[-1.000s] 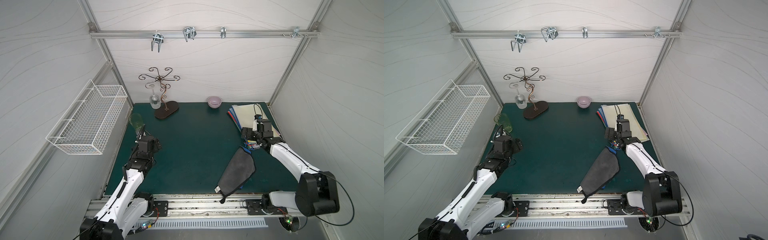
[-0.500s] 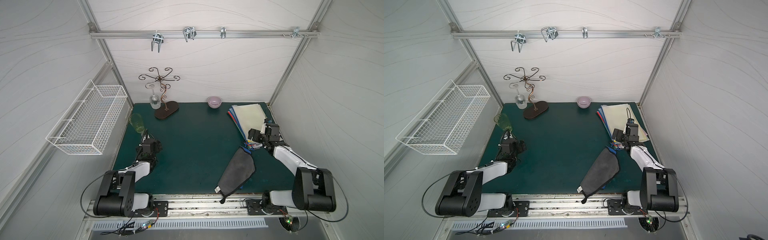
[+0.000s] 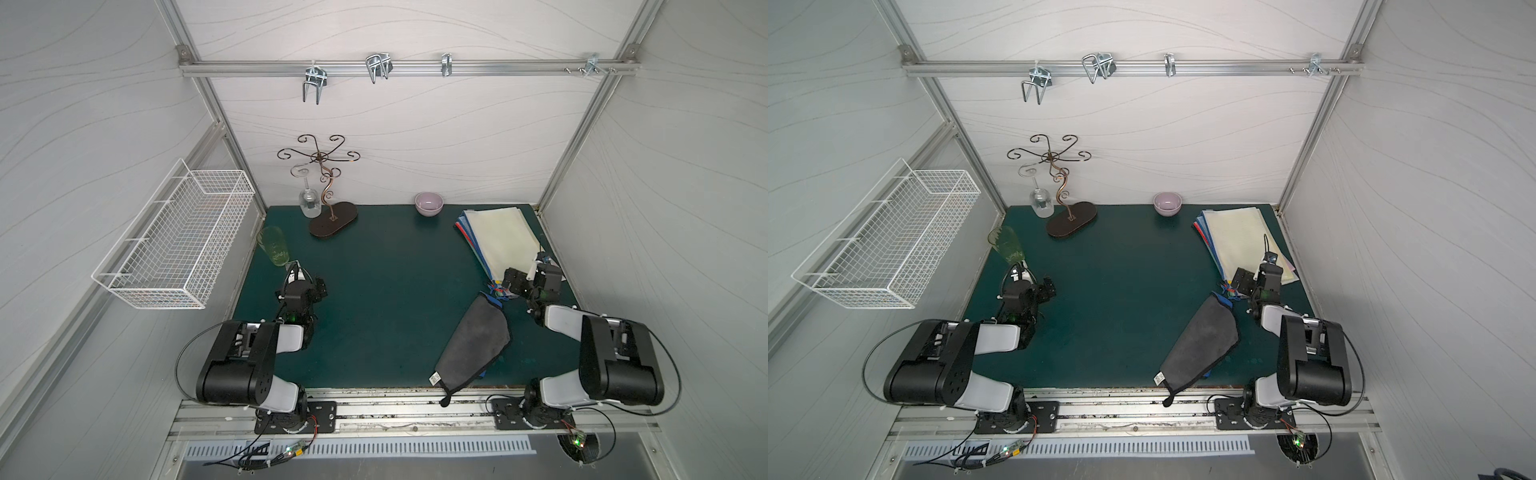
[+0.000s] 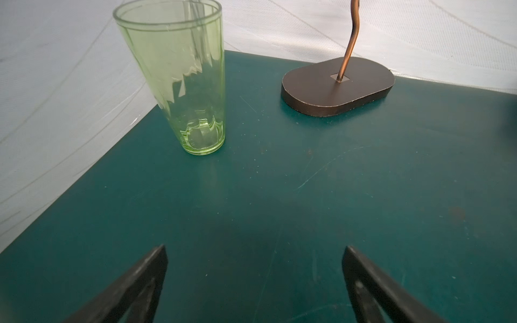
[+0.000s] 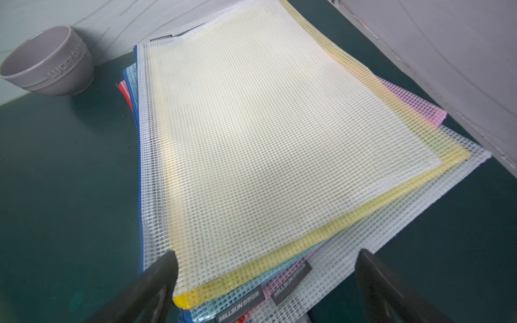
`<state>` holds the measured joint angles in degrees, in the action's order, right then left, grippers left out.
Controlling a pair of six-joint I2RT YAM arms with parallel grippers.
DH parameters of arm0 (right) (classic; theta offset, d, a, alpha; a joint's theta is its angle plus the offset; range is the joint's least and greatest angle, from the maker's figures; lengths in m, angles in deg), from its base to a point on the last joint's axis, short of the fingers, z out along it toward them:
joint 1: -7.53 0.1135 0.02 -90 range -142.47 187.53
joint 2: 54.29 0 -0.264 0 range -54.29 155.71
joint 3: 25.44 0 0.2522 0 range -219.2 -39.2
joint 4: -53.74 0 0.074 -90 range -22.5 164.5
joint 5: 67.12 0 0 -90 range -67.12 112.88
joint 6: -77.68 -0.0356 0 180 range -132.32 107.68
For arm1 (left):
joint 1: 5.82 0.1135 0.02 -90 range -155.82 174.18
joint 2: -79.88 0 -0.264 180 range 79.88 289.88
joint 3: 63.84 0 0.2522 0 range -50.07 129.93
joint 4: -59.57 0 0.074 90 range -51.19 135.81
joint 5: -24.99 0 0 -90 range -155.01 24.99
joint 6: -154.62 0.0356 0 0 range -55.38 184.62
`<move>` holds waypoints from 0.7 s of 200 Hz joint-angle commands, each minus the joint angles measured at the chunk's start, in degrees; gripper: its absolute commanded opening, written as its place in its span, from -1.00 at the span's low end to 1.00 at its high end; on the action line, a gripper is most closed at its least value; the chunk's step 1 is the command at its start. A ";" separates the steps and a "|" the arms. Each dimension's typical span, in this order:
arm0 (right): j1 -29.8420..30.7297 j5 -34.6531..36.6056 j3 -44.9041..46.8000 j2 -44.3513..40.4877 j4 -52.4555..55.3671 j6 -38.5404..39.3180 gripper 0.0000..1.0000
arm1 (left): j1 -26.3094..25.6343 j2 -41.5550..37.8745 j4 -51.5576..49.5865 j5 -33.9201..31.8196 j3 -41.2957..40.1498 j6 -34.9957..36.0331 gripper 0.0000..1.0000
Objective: Wipe the document bag
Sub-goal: Reset both arms
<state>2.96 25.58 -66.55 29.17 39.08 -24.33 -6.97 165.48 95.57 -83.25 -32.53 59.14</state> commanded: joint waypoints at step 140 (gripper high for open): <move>10.47 6.79 2.96 6.75 -19.43 10.69 0.98 | 0.48 3.52 0.16 -0.14 5.65 0.85 0.99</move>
<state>13.56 31.72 -63.32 35.82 21.22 -14.16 -6.92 168.48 94.56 -83.12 -28.56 59.62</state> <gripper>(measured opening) 0.989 0.995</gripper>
